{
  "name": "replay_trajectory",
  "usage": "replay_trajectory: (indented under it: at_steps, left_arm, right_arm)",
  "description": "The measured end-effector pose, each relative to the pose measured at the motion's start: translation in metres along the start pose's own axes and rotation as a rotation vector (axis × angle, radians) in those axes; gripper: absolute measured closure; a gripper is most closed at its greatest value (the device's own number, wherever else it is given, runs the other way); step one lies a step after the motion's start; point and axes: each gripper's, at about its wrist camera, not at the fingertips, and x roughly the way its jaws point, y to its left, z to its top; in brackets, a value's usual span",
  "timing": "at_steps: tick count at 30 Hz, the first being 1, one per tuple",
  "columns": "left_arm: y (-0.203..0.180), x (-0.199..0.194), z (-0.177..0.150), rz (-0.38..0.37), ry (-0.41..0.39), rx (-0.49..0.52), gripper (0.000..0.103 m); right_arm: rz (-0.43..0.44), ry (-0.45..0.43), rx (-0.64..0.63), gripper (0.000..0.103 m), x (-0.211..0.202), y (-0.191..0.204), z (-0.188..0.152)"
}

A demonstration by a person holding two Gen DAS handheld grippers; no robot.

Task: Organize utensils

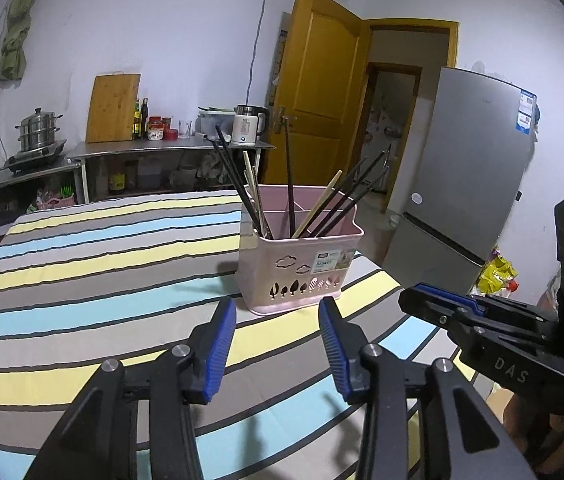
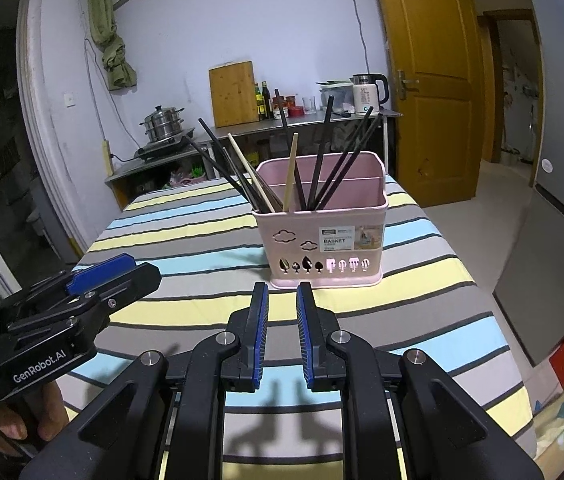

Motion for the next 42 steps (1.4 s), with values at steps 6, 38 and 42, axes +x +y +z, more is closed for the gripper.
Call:
replay_trajectory:
  at_steps: [6, 38, 42]
  left_arm:
    - [-0.0011, -0.0011, -0.0022, 0.007, -0.001, 0.011, 0.06]
    - [-0.0026, -0.0024, -0.0042, -0.005, -0.011, 0.017, 0.06]
    - [-0.0066, -0.001, -0.0056, -0.007, -0.007, 0.024, 0.06]
  right_arm:
    - [0.002, 0.002, 0.0, 0.088, 0.0, 0.0, 0.0001]
    - [0.0, 0.014, -0.006, 0.088, 0.0044, 0.0, -0.0012]
    - [-0.001, 0.015, -0.007, 0.088, 0.0053, 0.0001, -0.0018]
